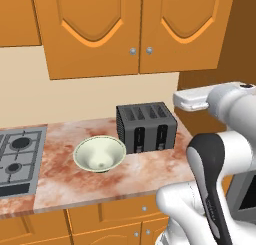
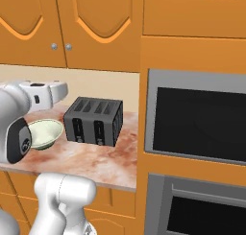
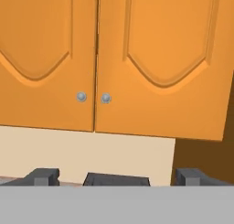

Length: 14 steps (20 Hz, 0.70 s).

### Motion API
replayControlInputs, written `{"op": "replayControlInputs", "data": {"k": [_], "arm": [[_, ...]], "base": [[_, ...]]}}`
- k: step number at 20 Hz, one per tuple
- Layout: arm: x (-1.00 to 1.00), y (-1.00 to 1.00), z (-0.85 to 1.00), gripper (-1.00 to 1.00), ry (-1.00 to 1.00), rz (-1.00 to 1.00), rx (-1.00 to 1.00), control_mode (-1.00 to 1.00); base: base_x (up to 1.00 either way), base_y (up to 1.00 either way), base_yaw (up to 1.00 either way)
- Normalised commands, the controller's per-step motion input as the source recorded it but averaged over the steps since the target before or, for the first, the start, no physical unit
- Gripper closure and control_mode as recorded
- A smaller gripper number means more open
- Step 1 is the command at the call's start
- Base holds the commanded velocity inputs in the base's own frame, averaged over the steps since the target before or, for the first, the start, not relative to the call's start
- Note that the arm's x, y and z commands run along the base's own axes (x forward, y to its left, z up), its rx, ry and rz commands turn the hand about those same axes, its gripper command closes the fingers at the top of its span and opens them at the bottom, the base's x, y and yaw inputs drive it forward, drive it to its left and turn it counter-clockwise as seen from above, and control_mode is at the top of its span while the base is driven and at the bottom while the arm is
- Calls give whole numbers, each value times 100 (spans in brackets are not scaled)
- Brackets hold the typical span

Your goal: Open the cabinet. Pick the mango and pear from the cabinet and place them into the bowl. Then close the cabinet.

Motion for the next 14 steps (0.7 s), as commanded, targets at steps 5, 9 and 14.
{"op": "replayControlInputs", "data": {"k": [5, 9, 14], "arm": [[-9, 0, 0, -100, -19, 0, 2, -100], [-4, 0, 0, -100, -14, 0, 3, -100], [-1, 0, 0, -100, -13, 0, 4, -100]], "base": [[0, 0, 0], [0, 0, 0], [0, 0, 0]]}}
